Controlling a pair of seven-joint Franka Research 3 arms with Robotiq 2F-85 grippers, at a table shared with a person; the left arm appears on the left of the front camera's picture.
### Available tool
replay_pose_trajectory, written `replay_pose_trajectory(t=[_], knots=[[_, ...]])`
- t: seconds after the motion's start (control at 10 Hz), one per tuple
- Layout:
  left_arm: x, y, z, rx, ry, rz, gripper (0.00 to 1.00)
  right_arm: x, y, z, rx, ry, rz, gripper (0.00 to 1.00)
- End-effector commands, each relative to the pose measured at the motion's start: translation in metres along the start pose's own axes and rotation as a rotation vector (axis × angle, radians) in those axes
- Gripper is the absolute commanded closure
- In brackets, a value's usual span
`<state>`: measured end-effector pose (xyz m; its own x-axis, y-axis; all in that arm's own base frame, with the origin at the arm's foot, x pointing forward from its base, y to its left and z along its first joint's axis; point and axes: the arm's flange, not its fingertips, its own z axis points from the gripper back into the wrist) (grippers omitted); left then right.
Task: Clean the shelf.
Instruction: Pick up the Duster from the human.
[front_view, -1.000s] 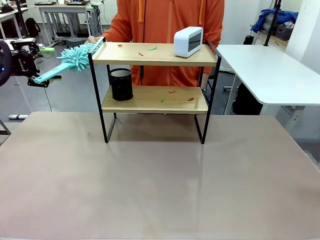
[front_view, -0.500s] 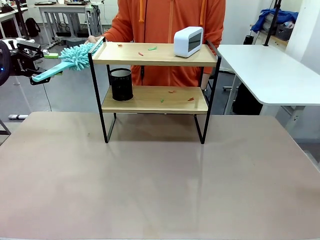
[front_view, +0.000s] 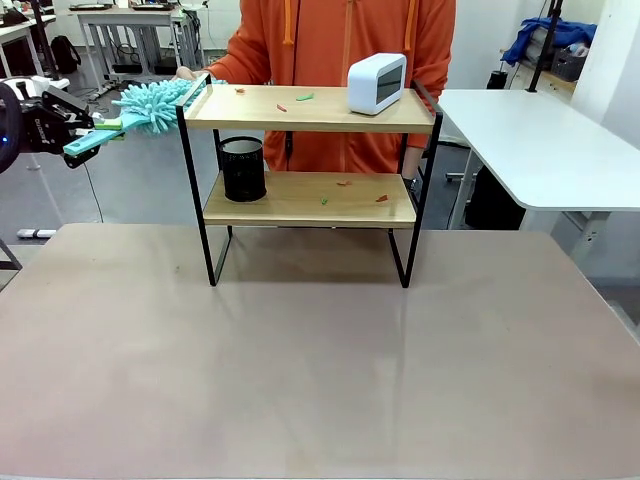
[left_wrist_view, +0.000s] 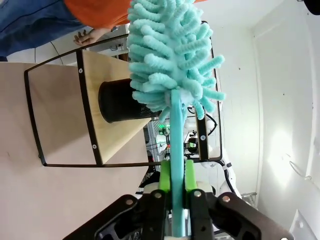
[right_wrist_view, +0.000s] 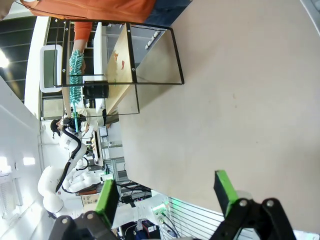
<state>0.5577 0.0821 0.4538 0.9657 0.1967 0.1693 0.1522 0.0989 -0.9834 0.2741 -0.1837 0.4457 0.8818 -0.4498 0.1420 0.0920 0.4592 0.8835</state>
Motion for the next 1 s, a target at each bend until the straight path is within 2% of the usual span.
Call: replay_pose_trajectory(t=[0.0,0.2,0.3,0.5,0.6,0.7,0.8,0.9], knots=[[-0.006,-0.002,-0.003,-0.018,-0.033,-0.029,1.00,0.002,0.001,-0.001,0.020,-0.010,0.025,0.00],[-0.010,-0.009,0.014,0.010,-0.084,-0.075,1.00,0.002,0.001,-0.001,0.020,-0.010,0.025,0.00],[-0.031,-0.023,0.047,0.081,-0.104,-0.124,1.00,0.002,0.001,-0.001,0.020,-0.010,0.025,0.00],[-0.098,-0.049,0.125,0.260,-0.089,-0.206,1.00,0.002,0.001,-0.001,0.020,-0.010,0.025,0.00],[-0.136,-0.056,0.150,0.317,-0.043,-0.214,1.00,0.002,0.001,-0.001,0.020,-0.010,0.025,0.00],[-0.175,-0.054,0.163,0.383,0.090,-0.230,1.00,0.002,0.001,-0.001,0.020,-0.010,0.025,0.00],[-0.198,-0.045,0.169,0.493,0.235,-0.345,1.00,0.002,0.001,-0.001,0.020,-0.010,0.025,0.00],[-0.209,-0.037,0.174,0.525,0.359,-0.399,1.00,0.002,0.001,-0.001,0.020,-0.010,0.025,0.00]])
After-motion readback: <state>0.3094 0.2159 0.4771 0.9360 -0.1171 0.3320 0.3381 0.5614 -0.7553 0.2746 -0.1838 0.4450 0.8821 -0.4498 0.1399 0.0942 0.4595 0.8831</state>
